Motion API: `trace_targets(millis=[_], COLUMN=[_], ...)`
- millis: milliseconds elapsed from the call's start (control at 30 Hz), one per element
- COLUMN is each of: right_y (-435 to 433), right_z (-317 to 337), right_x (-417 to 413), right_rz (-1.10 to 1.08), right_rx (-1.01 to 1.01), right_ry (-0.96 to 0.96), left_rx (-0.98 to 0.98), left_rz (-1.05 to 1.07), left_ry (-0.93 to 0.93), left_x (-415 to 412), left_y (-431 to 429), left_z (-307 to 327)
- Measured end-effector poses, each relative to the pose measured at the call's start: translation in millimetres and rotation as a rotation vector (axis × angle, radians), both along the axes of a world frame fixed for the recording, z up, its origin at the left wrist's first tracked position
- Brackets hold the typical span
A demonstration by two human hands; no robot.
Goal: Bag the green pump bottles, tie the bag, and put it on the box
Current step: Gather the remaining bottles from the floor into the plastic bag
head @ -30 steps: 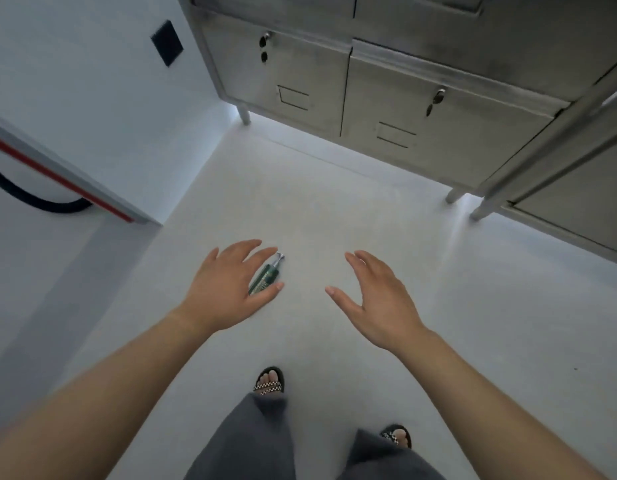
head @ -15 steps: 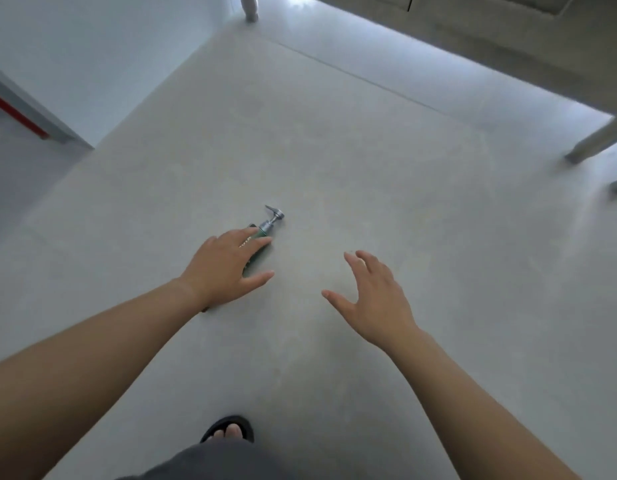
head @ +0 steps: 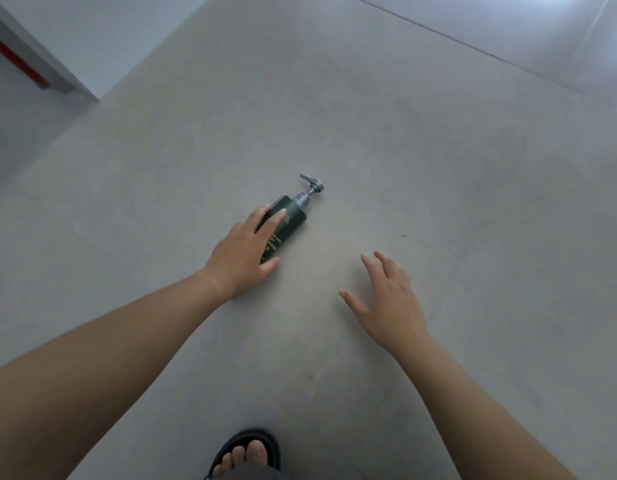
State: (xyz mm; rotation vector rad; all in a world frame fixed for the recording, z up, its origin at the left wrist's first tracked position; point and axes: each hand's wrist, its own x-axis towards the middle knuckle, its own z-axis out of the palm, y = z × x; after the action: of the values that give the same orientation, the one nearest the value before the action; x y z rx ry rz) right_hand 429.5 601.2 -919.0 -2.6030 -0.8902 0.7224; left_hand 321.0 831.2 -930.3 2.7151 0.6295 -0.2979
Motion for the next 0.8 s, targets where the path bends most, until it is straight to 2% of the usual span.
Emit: trace_targets(millis=[200, 333, 433, 600, 800], right_y=[-19.8, -18.6, -17.0, -28.5, -62.1], right_z=[-25.2, -22.3, 6.9, 123.8, 337.5], right_x=[-3.9, -3.7, -5.1, -11.0, -13.4], right_rz=[0.001, 0.008, 0.019, -0.023, -0.178], right_rx=[-0.251, -0.239, -0.193, -0.112, -0.031], right_ry=[0.016, 0.028, 0.004, 0.023, 0.081], left_rx=[-0.09, -0.099, -0.108, -0.127, -0.112], left_rz=[0.114, 0.083, 0.109, 0.076, -0.068], left_ry=[-0.004, 0.03, 0.05, 0.067, 0.011], left_x=[-6.5, -17.4, -23.2, -18.3, 13.5], left_y=[-10.4, -23.8, -36.4, -58.1, -77.5], left_z=[0.5, 12.1, 45.6, 162.0, 364.0])
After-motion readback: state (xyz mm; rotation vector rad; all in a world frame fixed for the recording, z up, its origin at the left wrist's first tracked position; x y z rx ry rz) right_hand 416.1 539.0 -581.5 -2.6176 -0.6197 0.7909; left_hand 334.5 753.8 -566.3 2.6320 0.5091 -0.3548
